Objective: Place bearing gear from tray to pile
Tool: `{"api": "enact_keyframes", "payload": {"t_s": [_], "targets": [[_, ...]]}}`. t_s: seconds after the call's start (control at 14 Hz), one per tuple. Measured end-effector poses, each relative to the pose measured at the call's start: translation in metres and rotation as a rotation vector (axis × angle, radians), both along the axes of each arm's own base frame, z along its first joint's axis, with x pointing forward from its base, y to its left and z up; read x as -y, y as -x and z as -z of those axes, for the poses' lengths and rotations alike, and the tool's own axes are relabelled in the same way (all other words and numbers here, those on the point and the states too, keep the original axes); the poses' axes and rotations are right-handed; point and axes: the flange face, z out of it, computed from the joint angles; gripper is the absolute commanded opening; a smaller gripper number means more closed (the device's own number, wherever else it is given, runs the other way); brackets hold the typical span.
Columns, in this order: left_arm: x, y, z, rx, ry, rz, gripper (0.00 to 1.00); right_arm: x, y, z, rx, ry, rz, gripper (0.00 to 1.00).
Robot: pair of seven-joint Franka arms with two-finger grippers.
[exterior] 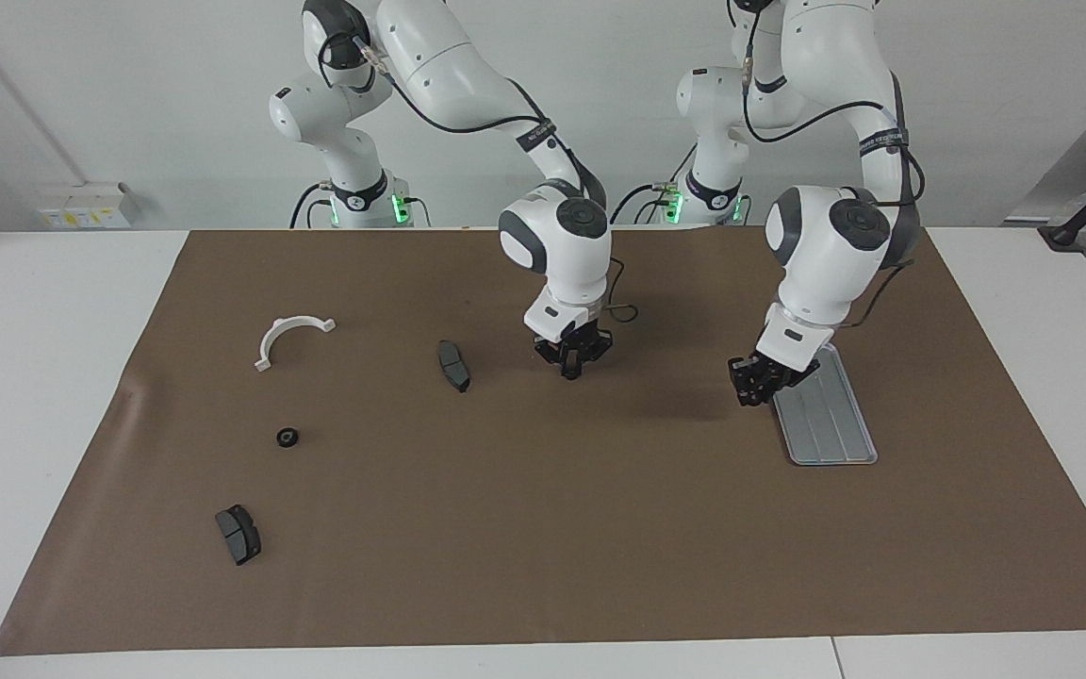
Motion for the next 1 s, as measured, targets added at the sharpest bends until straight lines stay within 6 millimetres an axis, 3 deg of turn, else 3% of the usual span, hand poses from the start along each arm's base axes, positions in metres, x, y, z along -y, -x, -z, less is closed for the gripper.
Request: {"api": "enact_keyframes", "payload": {"t_s": [0.21,0.36,0.57,0.71,0.93,1.0], "targets": [[0.026,0.006,-0.001,-0.004,0.011,-0.051,0.14,0.005,-0.006,-0.009,0.012,-0.007,0.012,0.0],[0.059,0.015,-0.002,-0.001,0.021,-0.072,0.14,0.035,-0.027,-0.044,0.022,-0.011,0.046,0.0],[0.117,0.036,-0.004,0.001,0.035,-0.06,0.15,0.124,-0.066,-0.111,0.022,-0.001,0.03,0.0],[0.153,0.046,-0.005,0.005,0.041,-0.024,0.15,0.19,-0.089,-0.135,0.026,0.005,0.011,0.0],[0.22,0.059,0.017,-0.011,0.046,-0.003,0.16,0.269,-0.119,-0.13,0.045,0.014,-0.001,0.0],[0.24,0.063,0.028,-0.012,0.048,0.004,0.25,0.293,-0.128,-0.122,0.061,0.016,-0.001,0.0]]}}
